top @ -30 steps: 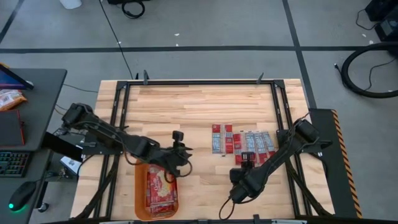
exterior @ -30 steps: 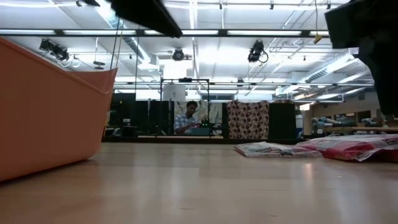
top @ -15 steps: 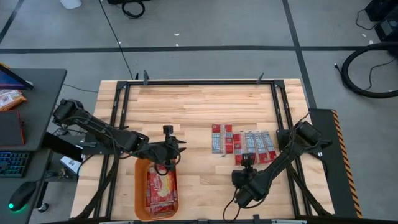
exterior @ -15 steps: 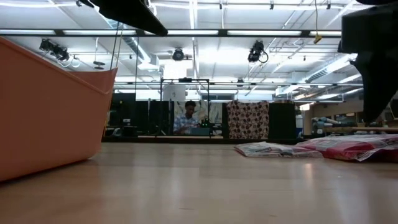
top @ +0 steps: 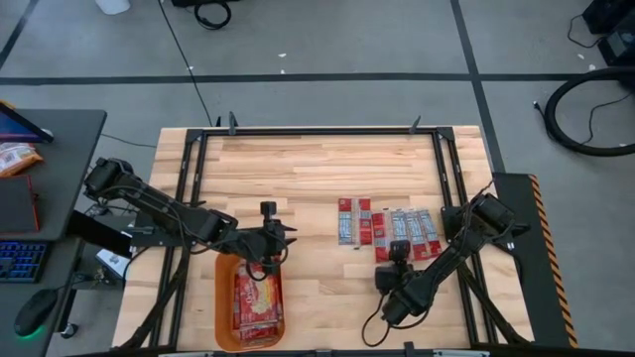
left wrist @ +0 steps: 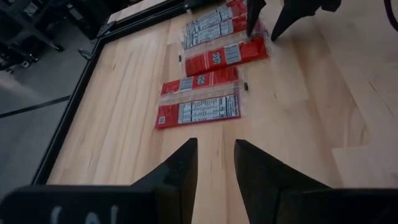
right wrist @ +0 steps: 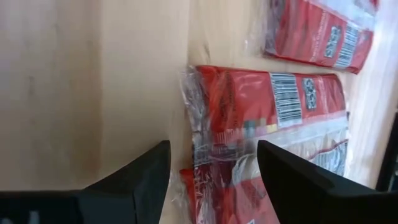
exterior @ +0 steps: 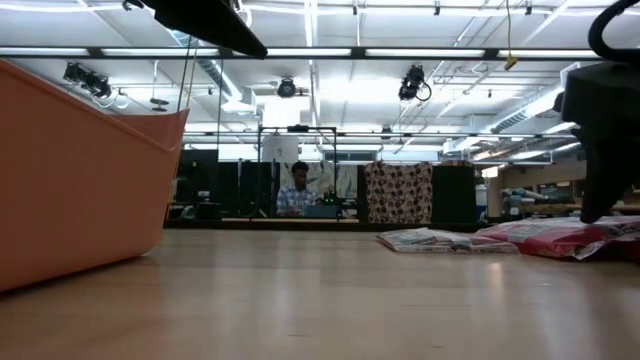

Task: Sort popcorn bags into baskets
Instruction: Put the red popcorn pack into the orange bin

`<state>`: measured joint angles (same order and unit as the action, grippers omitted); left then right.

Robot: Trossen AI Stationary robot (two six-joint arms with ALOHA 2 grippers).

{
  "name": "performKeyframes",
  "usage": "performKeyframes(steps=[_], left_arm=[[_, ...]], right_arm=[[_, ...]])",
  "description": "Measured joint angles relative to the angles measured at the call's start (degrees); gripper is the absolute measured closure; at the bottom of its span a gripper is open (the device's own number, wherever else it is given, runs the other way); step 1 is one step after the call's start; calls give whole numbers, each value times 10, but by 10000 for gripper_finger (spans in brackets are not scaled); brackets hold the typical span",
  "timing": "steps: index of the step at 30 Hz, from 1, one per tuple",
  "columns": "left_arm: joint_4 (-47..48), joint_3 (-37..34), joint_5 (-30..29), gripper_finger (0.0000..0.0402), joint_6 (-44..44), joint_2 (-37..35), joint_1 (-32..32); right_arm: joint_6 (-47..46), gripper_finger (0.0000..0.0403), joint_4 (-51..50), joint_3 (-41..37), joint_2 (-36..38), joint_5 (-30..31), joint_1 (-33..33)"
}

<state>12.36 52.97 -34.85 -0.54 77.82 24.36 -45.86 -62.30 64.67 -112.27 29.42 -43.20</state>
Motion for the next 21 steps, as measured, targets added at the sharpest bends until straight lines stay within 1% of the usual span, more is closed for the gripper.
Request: performKeyframes(steps=[5,8,11,16,21], left_arm=[[0,0,0,292,0,0,0],[0,0,0,292,0,0,0],[0,0,0,292,0,0,0],[0,0,2,292,0,0,0],[-3,0,38,292,0,2,-1]], right_arm=[[-4,162,3,-12,1,26,1],[7,182,2,-14,-1,44,3],[12,220,2,-15,-1,51,5],[15,291,7,-24,-1,32,11],[7,361,1,-20,-1,24,14]])
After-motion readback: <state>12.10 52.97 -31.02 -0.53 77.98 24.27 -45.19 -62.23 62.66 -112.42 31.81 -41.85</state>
